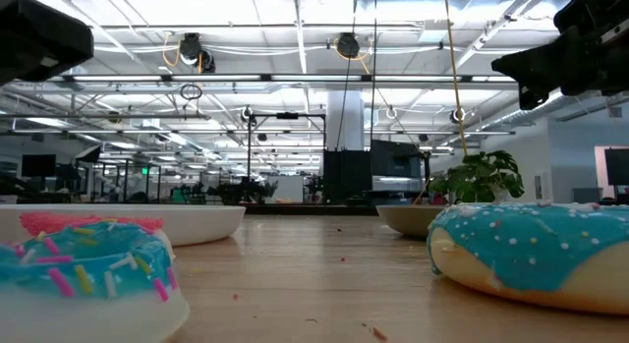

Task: Pick & Place donuts
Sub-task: Put the small white donut on the white plate

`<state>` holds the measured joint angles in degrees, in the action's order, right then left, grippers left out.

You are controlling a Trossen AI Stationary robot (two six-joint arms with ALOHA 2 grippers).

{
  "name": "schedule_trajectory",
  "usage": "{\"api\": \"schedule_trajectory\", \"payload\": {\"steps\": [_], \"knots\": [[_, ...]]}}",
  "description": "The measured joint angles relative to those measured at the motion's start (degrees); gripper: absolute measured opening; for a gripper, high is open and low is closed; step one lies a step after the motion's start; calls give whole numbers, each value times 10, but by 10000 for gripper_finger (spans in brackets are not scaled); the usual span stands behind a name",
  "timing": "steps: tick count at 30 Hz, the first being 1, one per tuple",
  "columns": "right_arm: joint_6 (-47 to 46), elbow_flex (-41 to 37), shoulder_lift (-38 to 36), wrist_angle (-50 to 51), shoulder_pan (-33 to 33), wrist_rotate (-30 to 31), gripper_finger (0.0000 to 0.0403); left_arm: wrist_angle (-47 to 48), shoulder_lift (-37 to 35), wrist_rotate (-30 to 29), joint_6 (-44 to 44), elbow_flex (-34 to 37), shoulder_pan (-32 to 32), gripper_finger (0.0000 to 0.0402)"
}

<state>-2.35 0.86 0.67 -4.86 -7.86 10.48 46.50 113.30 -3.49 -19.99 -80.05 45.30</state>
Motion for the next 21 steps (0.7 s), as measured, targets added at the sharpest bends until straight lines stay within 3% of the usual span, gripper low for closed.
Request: {"api": "schedule_trajectory", "payload": {"steps": [21], "knots": [[-17,0,0,-5,0,0,0,-1,16,6,-15,3,-3,337]]}}
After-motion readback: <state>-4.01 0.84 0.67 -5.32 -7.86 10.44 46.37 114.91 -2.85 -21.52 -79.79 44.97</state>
